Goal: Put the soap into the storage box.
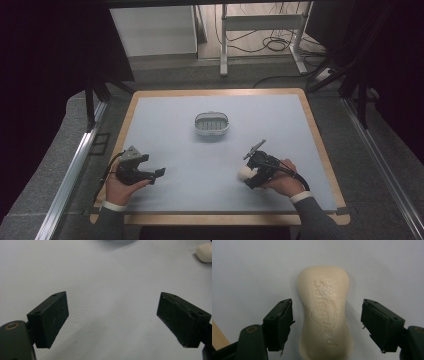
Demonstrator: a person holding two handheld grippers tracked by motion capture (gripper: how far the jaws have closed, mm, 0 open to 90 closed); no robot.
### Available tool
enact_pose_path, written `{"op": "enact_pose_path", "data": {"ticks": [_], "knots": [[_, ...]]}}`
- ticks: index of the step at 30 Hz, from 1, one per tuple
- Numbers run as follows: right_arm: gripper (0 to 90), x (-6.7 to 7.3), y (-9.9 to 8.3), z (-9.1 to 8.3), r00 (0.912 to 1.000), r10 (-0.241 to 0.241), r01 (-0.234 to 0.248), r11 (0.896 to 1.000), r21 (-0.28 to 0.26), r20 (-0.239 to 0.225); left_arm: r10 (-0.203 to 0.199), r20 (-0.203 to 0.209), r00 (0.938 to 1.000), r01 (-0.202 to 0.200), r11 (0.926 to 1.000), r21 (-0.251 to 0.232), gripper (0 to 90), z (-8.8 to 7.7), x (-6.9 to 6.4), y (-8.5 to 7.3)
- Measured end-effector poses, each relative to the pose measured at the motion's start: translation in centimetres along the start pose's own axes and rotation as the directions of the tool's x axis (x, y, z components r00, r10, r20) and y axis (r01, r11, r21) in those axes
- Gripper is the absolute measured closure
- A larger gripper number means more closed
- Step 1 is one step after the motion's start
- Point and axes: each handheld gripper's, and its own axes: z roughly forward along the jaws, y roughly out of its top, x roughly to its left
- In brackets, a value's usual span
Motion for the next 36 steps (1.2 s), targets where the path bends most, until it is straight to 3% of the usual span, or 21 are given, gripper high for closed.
{"op": "enact_pose_path", "data": {"ticks": [13,22,26,36], "knots": [[34.6,0.1,0.5,0.9,0.9998,-0.012,0.013,0.997,0.074,-0.015,0.004,0.002,1.0,-0.004,1.0,0.008,10.9,0.1,0.0,0.0],[47.7,0.1,0.7,1.1,0.9995,-0.027,0.029,0.993,0.112,-0.016,0.004,0.003,1.0,-0.004,1.0,0.007,10.9,0.1,0.0,0.0],[48.6,0.0,1.0,1.2,0.9993,-0.031,0.034,0.991,0.132,-0.021,0.004,0.005,1.0,-0.005,0.9999,0.01,11.0,0.2,-0.1,0.0],[49.0,-0.2,1.0,0.9,0.9993,-0.036,0.037,0.992,0.121,-0.007,0.005,0.002,1.0,-0.005,1.0,0.008,11.0,0.2,0.0,0.0]]}}
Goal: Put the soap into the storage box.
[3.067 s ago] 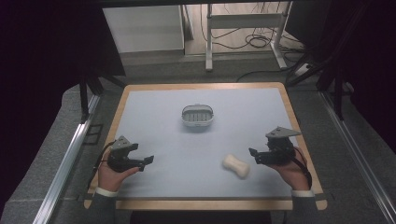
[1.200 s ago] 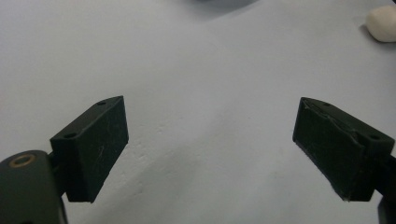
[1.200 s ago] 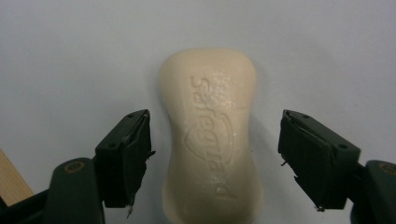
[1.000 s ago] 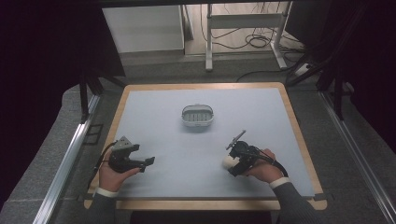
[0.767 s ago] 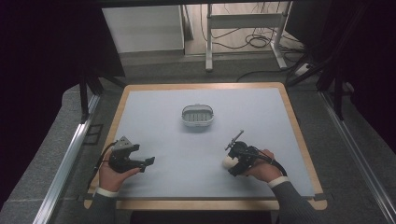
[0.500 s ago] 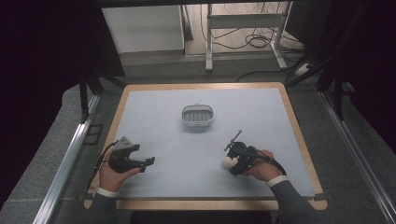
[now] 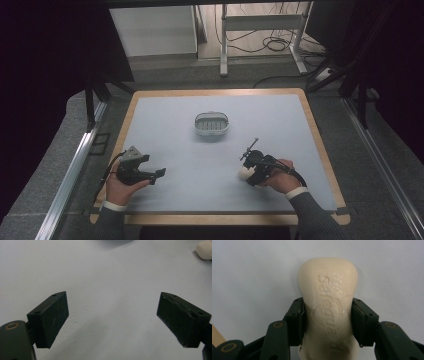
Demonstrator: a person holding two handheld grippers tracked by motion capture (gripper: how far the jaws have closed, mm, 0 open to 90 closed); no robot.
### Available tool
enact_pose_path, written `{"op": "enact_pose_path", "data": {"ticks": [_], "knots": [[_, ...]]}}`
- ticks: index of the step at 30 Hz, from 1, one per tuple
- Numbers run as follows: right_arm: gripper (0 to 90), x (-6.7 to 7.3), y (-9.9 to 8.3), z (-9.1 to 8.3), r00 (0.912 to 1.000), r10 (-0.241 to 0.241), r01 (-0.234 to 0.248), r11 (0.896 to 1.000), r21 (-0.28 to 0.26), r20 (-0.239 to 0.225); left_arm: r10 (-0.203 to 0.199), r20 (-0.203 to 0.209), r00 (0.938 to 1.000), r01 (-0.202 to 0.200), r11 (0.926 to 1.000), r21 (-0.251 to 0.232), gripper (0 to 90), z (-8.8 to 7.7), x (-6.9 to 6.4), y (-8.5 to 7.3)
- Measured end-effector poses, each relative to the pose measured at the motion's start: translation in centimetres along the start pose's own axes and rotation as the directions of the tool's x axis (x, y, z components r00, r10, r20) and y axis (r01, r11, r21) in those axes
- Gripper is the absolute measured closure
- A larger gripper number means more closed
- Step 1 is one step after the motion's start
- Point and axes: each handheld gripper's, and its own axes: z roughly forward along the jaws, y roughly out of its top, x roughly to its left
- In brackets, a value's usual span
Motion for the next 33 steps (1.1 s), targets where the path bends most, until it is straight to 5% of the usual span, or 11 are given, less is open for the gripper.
{"op": "enact_pose_path", "data": {"ticks": [33], "knots": [[49.1,-1.9,1.0,-3.8,0.9999,0.005,-0.004,0.993,-0.115,0.01,0.004,-0.001,1.0,-0.004,1.0,0.007,11.0,0.3,-0.1,0.0]]}}
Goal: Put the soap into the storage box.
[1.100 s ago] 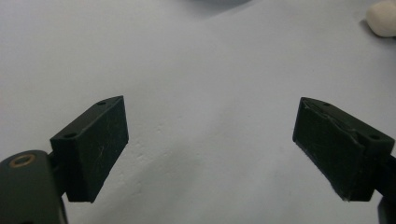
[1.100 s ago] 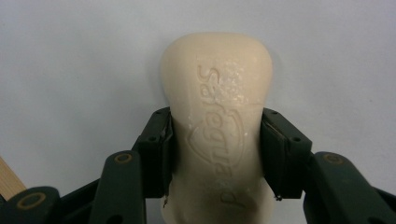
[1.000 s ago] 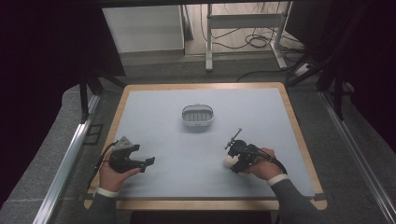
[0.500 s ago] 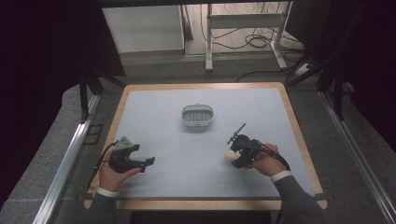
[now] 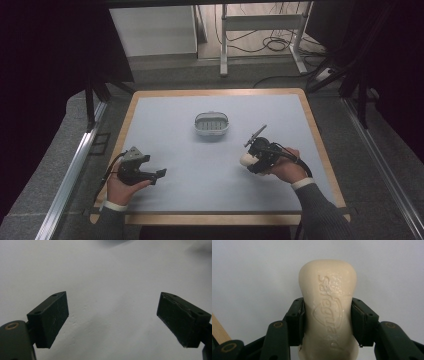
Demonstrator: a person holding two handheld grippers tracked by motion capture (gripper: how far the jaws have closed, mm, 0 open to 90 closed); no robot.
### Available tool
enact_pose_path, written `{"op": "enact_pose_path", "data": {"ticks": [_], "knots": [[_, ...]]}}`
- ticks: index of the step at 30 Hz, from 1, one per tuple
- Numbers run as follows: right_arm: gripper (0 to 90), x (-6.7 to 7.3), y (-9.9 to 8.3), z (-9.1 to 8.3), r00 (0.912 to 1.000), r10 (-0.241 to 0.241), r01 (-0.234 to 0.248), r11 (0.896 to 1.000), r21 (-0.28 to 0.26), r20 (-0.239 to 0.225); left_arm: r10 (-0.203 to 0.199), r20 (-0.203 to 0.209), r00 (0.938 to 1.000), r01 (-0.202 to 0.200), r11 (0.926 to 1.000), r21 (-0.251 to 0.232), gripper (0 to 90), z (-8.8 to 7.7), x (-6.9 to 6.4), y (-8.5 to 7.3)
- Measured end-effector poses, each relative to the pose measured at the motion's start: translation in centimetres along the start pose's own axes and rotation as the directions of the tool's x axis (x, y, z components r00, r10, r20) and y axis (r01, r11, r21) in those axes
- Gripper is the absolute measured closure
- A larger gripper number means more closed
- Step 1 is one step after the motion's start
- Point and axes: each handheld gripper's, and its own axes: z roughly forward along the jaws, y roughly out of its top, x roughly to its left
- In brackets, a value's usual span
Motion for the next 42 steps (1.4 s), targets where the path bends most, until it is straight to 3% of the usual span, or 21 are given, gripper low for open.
{"op": "enact_pose_path", "data": {"ticks": [13,42], "knots": [[49.1,-1.0,1.2,-1.2,1.0,-0.007,0.007,0.998,-0.056,0.003,0.0,0.001,1.0,0.0,1.0,0.002,11.1,0.1,-0.1,0.0],[49.1,-2.4,4.2,-1.3,0.9996,-0.03,0.03,0.995,-0.097,0.004,0.009,0.005,0.9999,-0.009,0.9999,0.014,11.0,0.5,-0.2,0.0]]}}
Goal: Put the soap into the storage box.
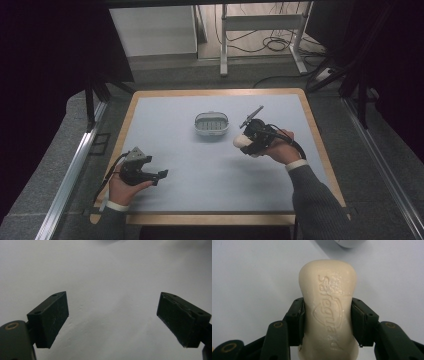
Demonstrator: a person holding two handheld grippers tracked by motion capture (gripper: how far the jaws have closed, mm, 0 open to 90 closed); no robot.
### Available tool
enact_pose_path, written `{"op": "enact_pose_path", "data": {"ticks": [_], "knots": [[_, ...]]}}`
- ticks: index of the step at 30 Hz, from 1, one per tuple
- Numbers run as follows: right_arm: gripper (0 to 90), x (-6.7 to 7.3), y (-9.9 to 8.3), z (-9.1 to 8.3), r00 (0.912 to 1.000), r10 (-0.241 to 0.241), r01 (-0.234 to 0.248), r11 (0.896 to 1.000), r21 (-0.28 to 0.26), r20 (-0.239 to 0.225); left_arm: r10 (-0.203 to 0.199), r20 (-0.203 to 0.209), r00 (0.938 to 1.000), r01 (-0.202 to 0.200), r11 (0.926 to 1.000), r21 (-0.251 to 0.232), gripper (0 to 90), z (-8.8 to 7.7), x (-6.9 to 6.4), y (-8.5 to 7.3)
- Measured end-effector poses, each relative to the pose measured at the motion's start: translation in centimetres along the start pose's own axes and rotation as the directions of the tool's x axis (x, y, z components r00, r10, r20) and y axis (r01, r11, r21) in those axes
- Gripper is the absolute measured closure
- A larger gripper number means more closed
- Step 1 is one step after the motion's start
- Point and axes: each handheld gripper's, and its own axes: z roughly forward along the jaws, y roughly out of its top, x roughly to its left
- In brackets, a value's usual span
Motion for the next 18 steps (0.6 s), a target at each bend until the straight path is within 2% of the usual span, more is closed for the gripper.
{"op": "enact_pose_path", "data": {"ticks": [18], "knots": [[49.1,-0.5,2.1,0.1,0.9996,-0.026,0.026,0.999,-0.021,0.004,0.005,0.001,1.0,-0.005,1.0,0.003,11.0,-0.1,0.1,0.0]]}}
